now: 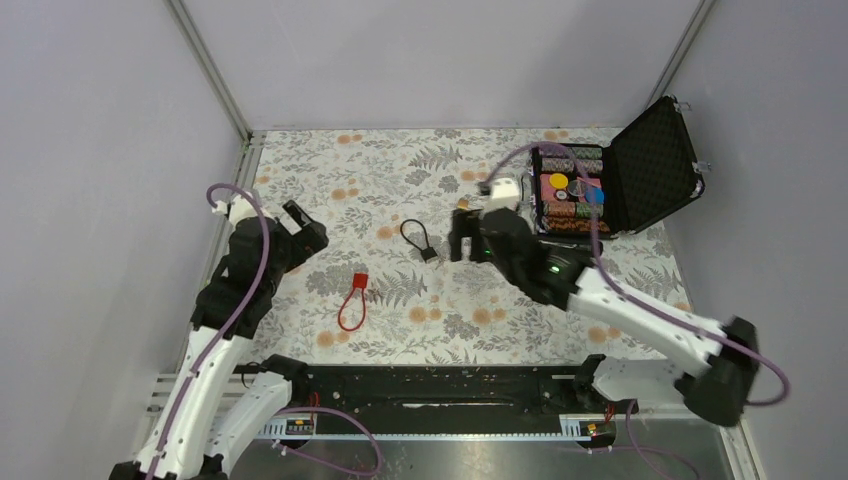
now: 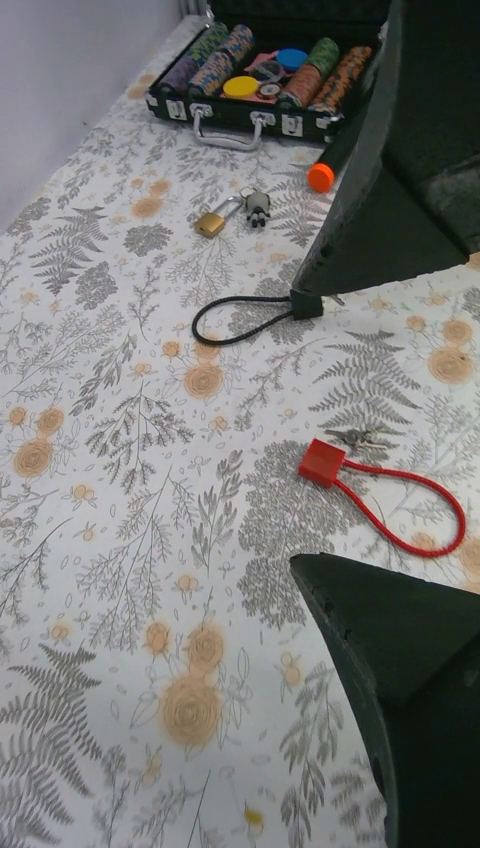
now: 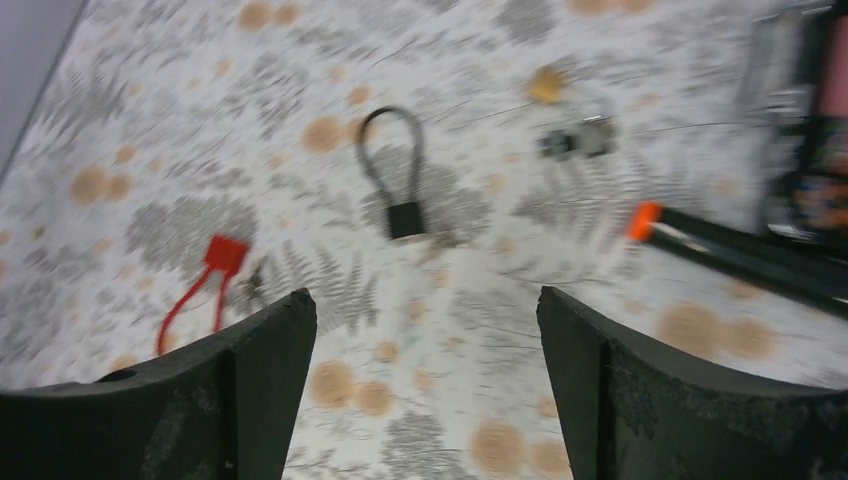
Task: Lock with the key
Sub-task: Place the key at the center of the board, then reset both arms
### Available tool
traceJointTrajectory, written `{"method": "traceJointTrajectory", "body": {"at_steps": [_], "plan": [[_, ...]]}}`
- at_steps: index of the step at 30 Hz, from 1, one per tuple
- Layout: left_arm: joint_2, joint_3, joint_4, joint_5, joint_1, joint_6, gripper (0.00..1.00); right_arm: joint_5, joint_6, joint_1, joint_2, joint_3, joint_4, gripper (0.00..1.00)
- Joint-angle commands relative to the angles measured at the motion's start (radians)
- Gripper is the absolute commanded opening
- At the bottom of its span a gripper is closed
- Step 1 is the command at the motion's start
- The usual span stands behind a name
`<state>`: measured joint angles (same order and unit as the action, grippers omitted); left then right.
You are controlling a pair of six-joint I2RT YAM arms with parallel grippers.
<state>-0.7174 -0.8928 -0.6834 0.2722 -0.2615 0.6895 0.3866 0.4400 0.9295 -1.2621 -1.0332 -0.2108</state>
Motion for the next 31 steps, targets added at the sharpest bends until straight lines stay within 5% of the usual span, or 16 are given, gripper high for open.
{"method": "traceJointTrajectory", "body": {"at_steps": [1,5,13,31], "plan": [[0.090,-0.086,-0.101,0.044,0.005,-0.104,0.99,0.401,-0.089,-0.013,0.251,0.067,-0.193,0.89],[0.170,-0.125,-0.108,0.044,0.005,-0.172,0.99,0.571,-0.097,-0.014,0.515,0.085,-0.281,0.99],[0.262,-0.227,-0.191,0.089,0.006,-0.232,0.99,0.675,-0.118,-0.014,0.919,0.017,-0.397,0.99],[0.323,-0.252,-0.204,0.080,0.005,-0.280,0.99,0.603,-0.073,-0.013,0.973,-0.094,-0.457,0.99]]}}
